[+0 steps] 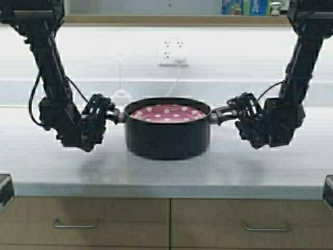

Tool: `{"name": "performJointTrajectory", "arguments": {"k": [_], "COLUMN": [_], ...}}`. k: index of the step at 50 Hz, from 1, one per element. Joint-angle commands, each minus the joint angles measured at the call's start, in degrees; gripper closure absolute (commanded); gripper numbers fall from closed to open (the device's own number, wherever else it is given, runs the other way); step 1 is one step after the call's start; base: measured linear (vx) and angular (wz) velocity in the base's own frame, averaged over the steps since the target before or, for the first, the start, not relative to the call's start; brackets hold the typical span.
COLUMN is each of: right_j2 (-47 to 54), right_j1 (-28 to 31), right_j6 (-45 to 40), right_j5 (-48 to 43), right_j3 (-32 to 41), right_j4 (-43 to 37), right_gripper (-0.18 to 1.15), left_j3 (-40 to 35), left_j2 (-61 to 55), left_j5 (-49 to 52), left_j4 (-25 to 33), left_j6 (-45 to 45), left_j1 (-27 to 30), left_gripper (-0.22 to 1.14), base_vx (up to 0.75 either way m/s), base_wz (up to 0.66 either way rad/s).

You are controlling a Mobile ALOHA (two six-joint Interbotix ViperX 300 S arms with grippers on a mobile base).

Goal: Open the cabinet, put the pot inside, then close it

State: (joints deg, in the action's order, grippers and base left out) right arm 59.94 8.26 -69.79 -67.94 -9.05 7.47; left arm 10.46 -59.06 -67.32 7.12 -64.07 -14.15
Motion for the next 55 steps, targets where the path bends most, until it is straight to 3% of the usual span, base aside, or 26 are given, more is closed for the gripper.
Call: {"name": "performJointTrajectory", "arguments": {"k": [1,20,26,32,37,40,43,49,55], "right_j2": [-1.14,-1.23,-1.14,-1.05,-1.05,-1.05,-1.05,-1.49,-2.11], "right_j1": [0.09,-1.14,-1.14,-1.14,-1.14,-1.14,-1.14,-1.14,-1.05], "right_j6": [-0.09,-1.23,-2.72,-2.9,-2.81,-2.37,-2.11,-1.58,-1.85], "right_j5": [1.49,1.67,1.58,1.58,1.58,1.32,1.14,0.0,-5.45], "right_j3": [1.93,1.85,0.18,-0.7,-1.85,-2.9,-3.43,-4.13,-5.98], "right_j4": [0.79,5.98,5.98,6.24,6.24,6.33,6.24,6.24,6.24], "right_gripper": [-0.02,-0.01,0.02,0.25,0.68,0.94,1.04,0.89,0.91], "left_j3": [-1.14,-0.62,-0.18,0.35,0.97,1.14,1.32,2.29,5.1], "left_j2": [0.88,1.05,1.49,1.76,1.85,1.76,1.85,2.37,3.87], "left_j5": [-0.7,-1.41,-1.41,-1.41,-1.05,-0.97,-0.88,-0.97,-1.76], "left_j4": [-0.88,-1.14,-1.23,-1.23,-0.62,0.26,0.62,0.7,0.7], "left_j6": [0.26,0.18,0.09,0.0,-0.09,0.09,0.09,0.0,0.09], "left_j1": [0.44,0.53,0.53,0.53,0.53,0.53,0.53,0.53,0.53], "left_gripper": [-0.11,-0.08,0.05,0.39,0.84,1.0,0.98,0.87,0.89], "base_vx": [0.03,0.03,0.02,0.0,0.0,0.0,0.0,0.0,0.0], "base_wz": [0.0,0.0,0.0,0.0,0.0,0.0,0.0,0.0,0.0]}}
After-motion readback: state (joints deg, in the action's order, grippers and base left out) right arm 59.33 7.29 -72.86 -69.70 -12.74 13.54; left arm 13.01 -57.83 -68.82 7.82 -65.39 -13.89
